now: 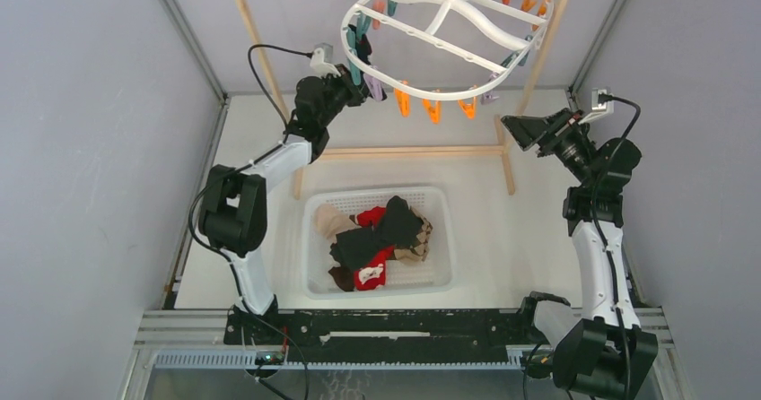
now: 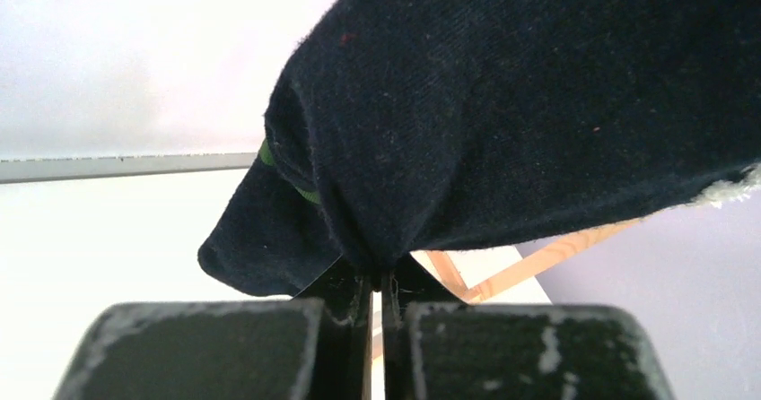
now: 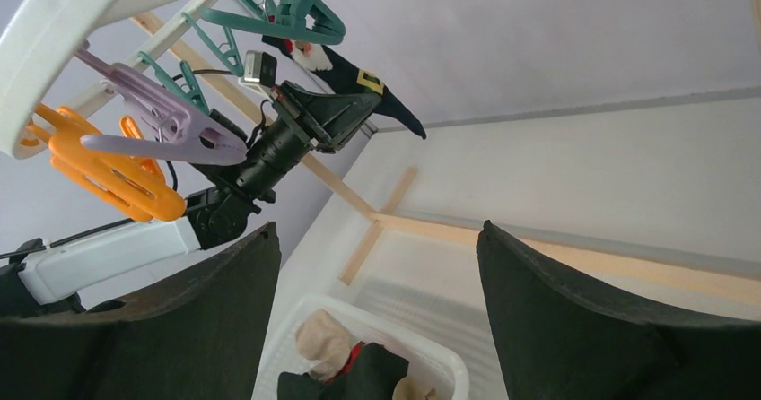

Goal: Remove the socks clipped to the hanger
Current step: Remove the sock from the hanger.

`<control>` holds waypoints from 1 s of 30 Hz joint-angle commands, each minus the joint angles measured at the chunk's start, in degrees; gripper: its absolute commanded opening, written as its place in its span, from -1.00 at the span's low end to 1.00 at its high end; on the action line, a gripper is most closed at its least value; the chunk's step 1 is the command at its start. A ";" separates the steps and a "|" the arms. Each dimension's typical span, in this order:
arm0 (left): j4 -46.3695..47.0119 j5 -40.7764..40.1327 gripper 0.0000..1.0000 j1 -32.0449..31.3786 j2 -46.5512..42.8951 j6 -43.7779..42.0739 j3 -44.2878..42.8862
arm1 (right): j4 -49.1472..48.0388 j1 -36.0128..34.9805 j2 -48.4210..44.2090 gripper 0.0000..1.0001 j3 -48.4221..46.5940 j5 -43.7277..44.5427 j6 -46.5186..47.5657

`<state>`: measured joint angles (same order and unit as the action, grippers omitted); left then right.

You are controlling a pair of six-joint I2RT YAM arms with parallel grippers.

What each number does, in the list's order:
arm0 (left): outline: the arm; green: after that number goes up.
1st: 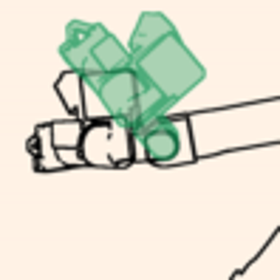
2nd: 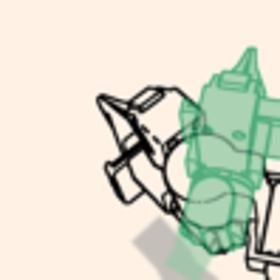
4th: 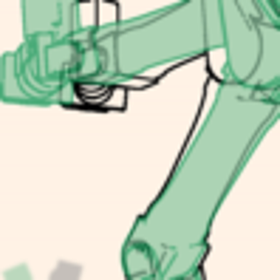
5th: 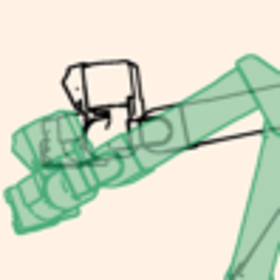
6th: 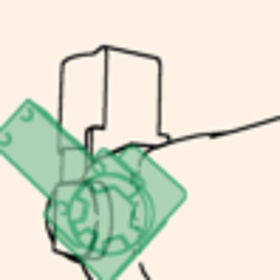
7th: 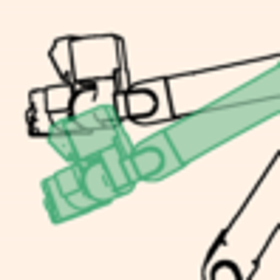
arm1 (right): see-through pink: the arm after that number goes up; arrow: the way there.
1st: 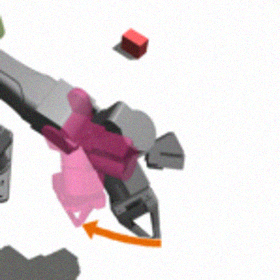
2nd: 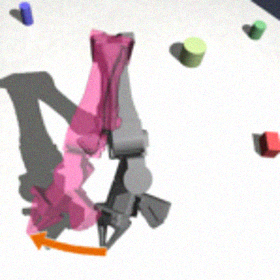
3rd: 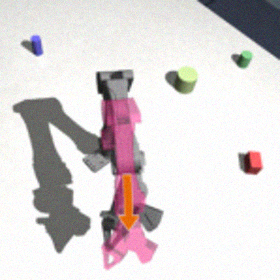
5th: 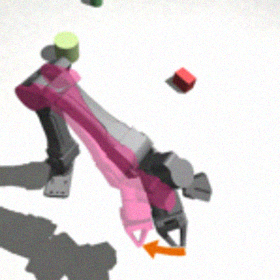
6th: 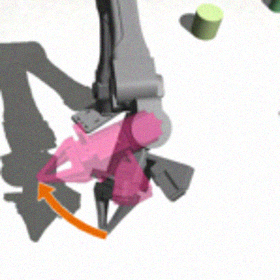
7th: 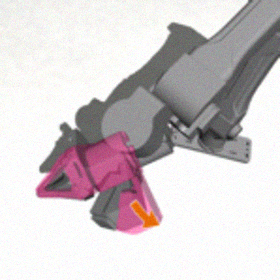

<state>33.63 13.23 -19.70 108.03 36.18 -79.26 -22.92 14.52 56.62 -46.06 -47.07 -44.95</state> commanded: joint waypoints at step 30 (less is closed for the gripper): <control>-22.93 -3.22 -1.00 -0.16 -35.89 -6.83 20.04 | 11.25 -6.80 -12.78 0.73 1.22 4.15 6.35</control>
<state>11.16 11.40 -19.75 77.45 30.96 -61.58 -13.50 7.77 47.03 -44.29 -44.91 -40.73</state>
